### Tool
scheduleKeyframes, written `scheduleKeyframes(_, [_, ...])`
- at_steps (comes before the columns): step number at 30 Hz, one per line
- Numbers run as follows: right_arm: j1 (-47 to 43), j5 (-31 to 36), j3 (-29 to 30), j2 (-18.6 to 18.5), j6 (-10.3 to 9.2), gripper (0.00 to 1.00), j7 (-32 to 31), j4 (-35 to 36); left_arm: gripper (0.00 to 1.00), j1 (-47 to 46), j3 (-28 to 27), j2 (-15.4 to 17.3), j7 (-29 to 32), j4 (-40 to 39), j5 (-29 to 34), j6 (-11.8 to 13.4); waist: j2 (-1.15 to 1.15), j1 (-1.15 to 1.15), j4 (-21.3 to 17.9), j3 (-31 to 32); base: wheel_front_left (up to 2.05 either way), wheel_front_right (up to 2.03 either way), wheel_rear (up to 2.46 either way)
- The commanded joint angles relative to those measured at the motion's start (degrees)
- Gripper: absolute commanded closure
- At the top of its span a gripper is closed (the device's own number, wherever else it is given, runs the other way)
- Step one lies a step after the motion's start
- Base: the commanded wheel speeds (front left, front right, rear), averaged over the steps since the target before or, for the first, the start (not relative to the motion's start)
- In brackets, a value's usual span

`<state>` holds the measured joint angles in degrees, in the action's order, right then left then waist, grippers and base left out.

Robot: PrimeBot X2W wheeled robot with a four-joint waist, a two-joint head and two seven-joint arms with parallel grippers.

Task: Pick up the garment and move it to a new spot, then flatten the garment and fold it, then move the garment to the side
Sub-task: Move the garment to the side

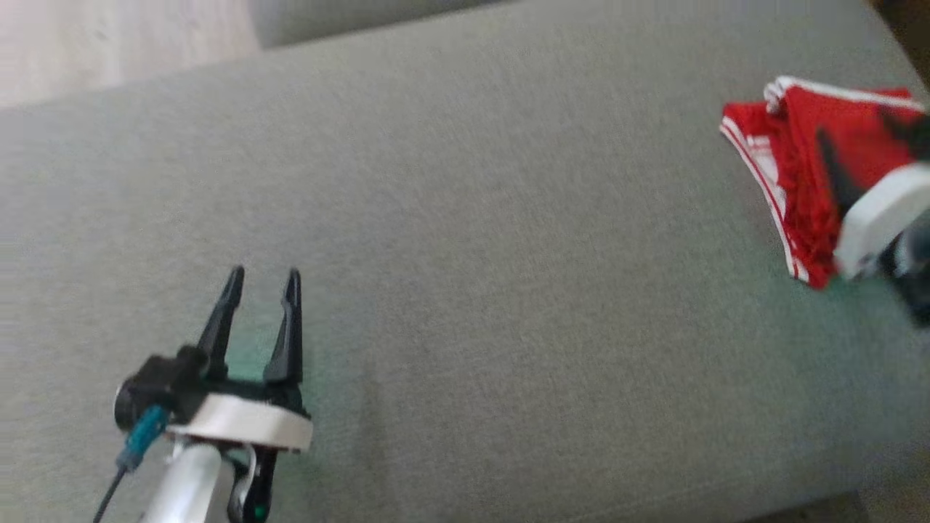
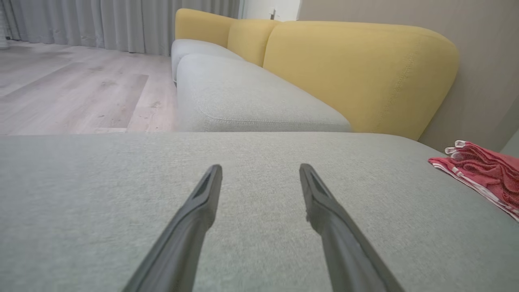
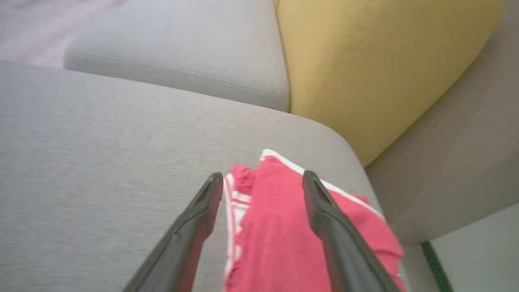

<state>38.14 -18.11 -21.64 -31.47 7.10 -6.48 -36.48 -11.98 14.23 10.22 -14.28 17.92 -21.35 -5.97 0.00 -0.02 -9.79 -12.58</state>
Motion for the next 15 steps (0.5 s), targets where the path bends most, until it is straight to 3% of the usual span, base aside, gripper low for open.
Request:
scheduleKeyframes(1, [-3.7, -1.3, 1.3, 1.6, 0.39, 0.0, 2.3, 3.8, 0.0, 0.3, -2.7, 0.6, -0.6, -1.2, -0.4, 0.5, 0.0, 0.02, 4.1, 6.1, 0.0, 0.0, 0.0])
scheduleKeyframes(6, [-14.9, -3.1, 6.8, 9.6, 0.39, 0.0, 8.2, 11.2, 0.0, 3.9, -4.2, 0.4, -0.7, -0.9, -0.7, 1.3, 0.0, 0.02, 7.2, 10.2, 0.0, 0.0, 0.0])
scheduleKeyframes(10, [-23.3, -0.6, 10.9, 15.6, 0.39, 0.0, 11.8, 15.6, 0.0, 6.1, -5.0, 0.8, -0.7, -0.3, -0.4, 1.5, 0.0, 0.02, 9.1, 12.1, 0.0, 0.0, 0.0])
scheduleKeyframes(15, [-28.7, 4.0, 13.6, 19.2, 0.39, 0.0, 13.8, 18.7, 0.0, 7.8, -6.1, 1.0, -0.7, -0.3, -0.1, 1.9, 0.0, 0.02, 10.0, 12.9, 0.0, 0.0, 0.0])
